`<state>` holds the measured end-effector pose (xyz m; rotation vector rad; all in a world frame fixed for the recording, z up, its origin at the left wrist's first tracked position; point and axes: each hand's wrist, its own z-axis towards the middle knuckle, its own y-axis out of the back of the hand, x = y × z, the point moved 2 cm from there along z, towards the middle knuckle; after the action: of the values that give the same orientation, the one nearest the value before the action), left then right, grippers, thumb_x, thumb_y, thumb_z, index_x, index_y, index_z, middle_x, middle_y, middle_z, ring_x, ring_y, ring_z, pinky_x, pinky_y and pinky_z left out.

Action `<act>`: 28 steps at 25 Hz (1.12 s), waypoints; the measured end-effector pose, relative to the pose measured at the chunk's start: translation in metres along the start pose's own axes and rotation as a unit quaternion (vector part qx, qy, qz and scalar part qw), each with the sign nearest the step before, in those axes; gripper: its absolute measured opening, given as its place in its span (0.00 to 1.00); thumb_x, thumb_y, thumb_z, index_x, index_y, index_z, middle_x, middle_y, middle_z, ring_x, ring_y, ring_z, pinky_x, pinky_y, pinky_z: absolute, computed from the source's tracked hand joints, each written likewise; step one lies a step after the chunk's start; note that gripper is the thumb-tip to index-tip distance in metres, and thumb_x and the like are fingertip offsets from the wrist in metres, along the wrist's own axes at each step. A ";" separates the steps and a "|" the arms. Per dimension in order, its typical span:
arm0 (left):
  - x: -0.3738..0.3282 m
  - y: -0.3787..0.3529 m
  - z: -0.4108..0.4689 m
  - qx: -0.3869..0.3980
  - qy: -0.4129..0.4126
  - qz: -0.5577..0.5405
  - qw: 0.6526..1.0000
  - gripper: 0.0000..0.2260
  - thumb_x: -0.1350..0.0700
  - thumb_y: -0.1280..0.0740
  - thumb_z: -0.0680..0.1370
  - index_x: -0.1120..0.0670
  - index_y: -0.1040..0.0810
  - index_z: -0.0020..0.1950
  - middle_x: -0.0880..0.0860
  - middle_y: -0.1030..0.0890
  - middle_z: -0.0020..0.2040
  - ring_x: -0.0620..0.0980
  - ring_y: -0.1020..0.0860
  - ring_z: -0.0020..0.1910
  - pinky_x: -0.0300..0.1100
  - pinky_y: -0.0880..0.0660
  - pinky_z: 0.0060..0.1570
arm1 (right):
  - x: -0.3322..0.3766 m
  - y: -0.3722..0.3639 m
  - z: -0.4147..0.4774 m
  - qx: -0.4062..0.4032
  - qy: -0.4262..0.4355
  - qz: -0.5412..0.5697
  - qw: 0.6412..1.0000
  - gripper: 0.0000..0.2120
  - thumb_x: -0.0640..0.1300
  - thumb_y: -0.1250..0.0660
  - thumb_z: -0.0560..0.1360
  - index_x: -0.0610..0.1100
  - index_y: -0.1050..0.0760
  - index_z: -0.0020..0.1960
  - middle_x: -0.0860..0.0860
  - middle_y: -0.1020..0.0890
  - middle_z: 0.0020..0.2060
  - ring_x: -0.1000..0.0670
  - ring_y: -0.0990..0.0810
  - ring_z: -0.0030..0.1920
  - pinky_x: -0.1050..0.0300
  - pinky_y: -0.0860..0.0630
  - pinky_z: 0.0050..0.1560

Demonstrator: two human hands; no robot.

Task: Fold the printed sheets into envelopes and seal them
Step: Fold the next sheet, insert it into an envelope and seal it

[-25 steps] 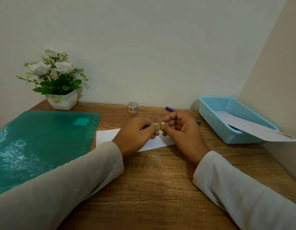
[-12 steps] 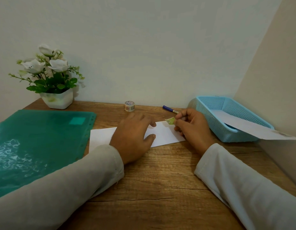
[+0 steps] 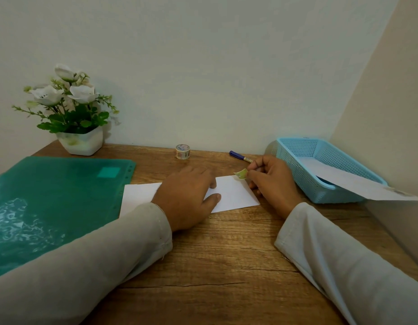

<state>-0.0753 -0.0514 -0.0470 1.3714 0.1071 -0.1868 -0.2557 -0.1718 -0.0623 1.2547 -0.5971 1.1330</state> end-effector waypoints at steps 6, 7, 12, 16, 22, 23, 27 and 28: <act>-0.007 0.005 0.019 -0.003 0.004 0.040 0.999 0.17 0.41 0.39 0.80 0.46 0.30 0.66 0.48 0.25 0.65 0.49 0.28 0.62 0.46 0.28 0.58 | 0.001 -0.004 0.002 0.005 0.031 -0.062 0.998 0.06 0.38 0.27 0.72 0.49 0.18 0.40 0.48 0.16 0.35 0.44 0.16 0.40 0.43 0.17 0.43; -0.009 0.002 0.022 -0.013 -0.002 0.041 0.999 0.18 0.41 0.39 0.80 0.46 0.30 0.67 0.48 0.26 0.67 0.50 0.29 0.64 0.47 0.28 0.59 | 0.002 -0.004 0.002 0.004 0.036 -0.067 0.997 0.06 0.39 0.26 0.72 0.48 0.18 0.39 0.48 0.16 0.35 0.44 0.17 0.39 0.42 0.18 0.43; -0.008 -0.020 0.023 -0.052 0.002 0.018 0.998 0.23 0.40 0.43 0.81 0.47 0.35 0.74 0.48 0.30 0.71 0.50 0.33 0.69 0.51 0.33 0.67 | 0.008 -0.008 0.001 -0.003 0.055 -0.105 0.993 0.06 0.41 0.25 0.71 0.49 0.19 0.37 0.53 0.18 0.34 0.54 0.20 0.36 0.53 0.21 0.38; -0.007 -0.024 0.023 -0.053 -0.003 0.034 0.998 0.24 0.40 0.46 0.82 0.46 0.36 0.76 0.49 0.31 0.72 0.51 0.34 0.70 0.51 0.34 0.68 | 0.005 -0.012 0.001 -0.002 0.055 -0.130 0.990 0.06 0.45 0.24 0.71 0.51 0.19 0.38 0.54 0.18 0.35 0.56 0.21 0.37 0.57 0.25 0.37; -0.003 -0.027 0.026 -0.046 -0.015 0.024 0.999 0.22 0.40 0.47 0.82 0.40 0.38 0.77 0.47 0.31 0.72 0.51 0.35 0.70 0.52 0.35 0.69 | 0.006 -0.014 0.000 -0.009 0.048 -0.146 0.988 0.06 0.47 0.23 0.71 0.51 0.20 0.39 0.55 0.17 0.36 0.55 0.19 0.39 0.56 0.24 0.39; -0.003 -0.027 0.026 -0.045 -0.015 0.022 0.999 0.22 0.41 0.47 0.83 0.39 0.38 0.77 0.47 0.31 0.72 0.51 0.35 0.71 0.52 0.35 0.69 | 0.006 -0.014 -0.001 -0.010 0.048 -0.146 0.988 0.06 0.47 0.23 0.72 0.51 0.20 0.39 0.55 0.17 0.36 0.55 0.20 0.39 0.57 0.25 0.39; -0.004 -0.028 0.027 -0.042 -0.011 0.023 0.999 0.21 0.41 0.47 0.83 0.39 0.38 0.77 0.47 0.32 0.73 0.51 0.36 0.71 0.52 0.36 0.69 | 0.007 -0.015 -0.002 -0.014 0.047 -0.155 0.987 0.06 0.46 0.24 0.72 0.51 0.20 0.40 0.55 0.18 0.36 0.56 0.20 0.39 0.58 0.26 0.38; -0.003 -0.028 0.027 -0.043 -0.010 0.024 0.999 0.21 0.41 0.47 0.83 0.39 0.37 0.77 0.47 0.31 0.72 0.51 0.36 0.71 0.52 0.36 0.69 | 0.008 -0.016 -0.002 -0.014 0.048 -0.158 0.986 0.05 0.47 0.25 0.73 0.51 0.20 0.40 0.55 0.18 0.36 0.56 0.19 0.39 0.58 0.26 0.38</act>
<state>-0.0847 -0.0830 -0.0678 1.2852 0.0647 -0.1551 -0.2390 -0.1660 -0.0626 1.2139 -0.3259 0.9095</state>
